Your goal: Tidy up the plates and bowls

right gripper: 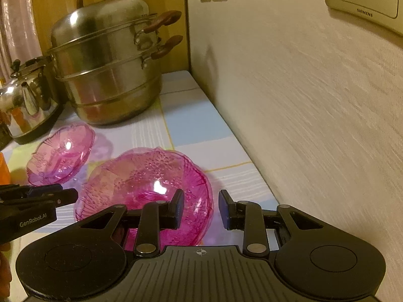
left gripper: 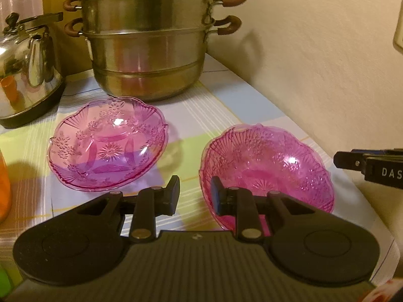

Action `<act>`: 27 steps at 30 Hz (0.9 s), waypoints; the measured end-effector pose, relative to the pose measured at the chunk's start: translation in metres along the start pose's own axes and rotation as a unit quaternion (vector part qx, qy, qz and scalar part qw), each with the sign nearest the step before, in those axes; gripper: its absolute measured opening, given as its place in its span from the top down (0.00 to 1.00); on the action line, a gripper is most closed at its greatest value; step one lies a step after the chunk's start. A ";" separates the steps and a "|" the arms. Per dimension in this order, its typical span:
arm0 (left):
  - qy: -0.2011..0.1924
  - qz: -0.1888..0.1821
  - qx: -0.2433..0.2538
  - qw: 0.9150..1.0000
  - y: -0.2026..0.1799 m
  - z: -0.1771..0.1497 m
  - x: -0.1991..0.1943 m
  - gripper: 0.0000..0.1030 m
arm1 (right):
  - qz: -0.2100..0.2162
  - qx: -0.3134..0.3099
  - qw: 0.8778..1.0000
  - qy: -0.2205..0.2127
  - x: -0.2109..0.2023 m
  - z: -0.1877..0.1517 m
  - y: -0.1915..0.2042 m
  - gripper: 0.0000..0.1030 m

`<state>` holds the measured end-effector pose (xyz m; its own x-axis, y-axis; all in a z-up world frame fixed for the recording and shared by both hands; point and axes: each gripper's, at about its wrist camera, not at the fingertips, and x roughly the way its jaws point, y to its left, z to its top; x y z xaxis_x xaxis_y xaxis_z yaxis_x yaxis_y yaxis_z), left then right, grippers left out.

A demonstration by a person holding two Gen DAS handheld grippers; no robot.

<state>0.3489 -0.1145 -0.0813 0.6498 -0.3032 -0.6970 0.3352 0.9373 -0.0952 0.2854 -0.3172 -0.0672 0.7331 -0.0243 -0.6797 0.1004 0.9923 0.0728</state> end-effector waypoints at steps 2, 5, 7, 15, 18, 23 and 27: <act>0.000 0.001 -0.009 1.000 0.006 0.002 -0.003 0.78 | 0.005 0.004 1.000 -0.002 -0.002 0.001 0.002 0.70; 0.000 0.010 -0.020 1.000 0.017 0.007 -0.007 0.78 | 0.012 0.011 1.000 -0.005 -0.005 0.005 0.006 0.70; -0.001 0.017 -0.029 0.999 0.027 0.010 -0.010 0.78 | 0.017 0.010 1.000 -0.007 -0.005 0.007 0.012 0.70; -0.004 0.051 -0.064 0.997 0.078 0.019 -0.018 0.77 | 0.039 0.009 0.999 -0.011 0.001 0.018 0.038 0.70; -0.006 0.063 -0.080 0.995 0.097 0.023 -0.019 0.75 | 0.055 0.015 0.998 -0.010 0.007 0.025 0.050 0.70; 0.003 0.076 -0.081 0.994 0.123 0.028 -0.014 0.70 | 0.081 0.010 0.997 -0.010 0.019 0.037 0.079 0.70; 0.016 0.072 -0.099 0.992 0.140 0.029 -0.006 0.69 | 0.098 0.011 0.995 0.002 0.036 0.045 0.102 0.70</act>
<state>0.4118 0.0138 -0.0694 0.6574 -0.1615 -0.7360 0.0980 0.9868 -0.1291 0.3526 -0.2222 -0.0514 0.7379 0.1703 -0.6531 -0.0298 0.9749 0.2205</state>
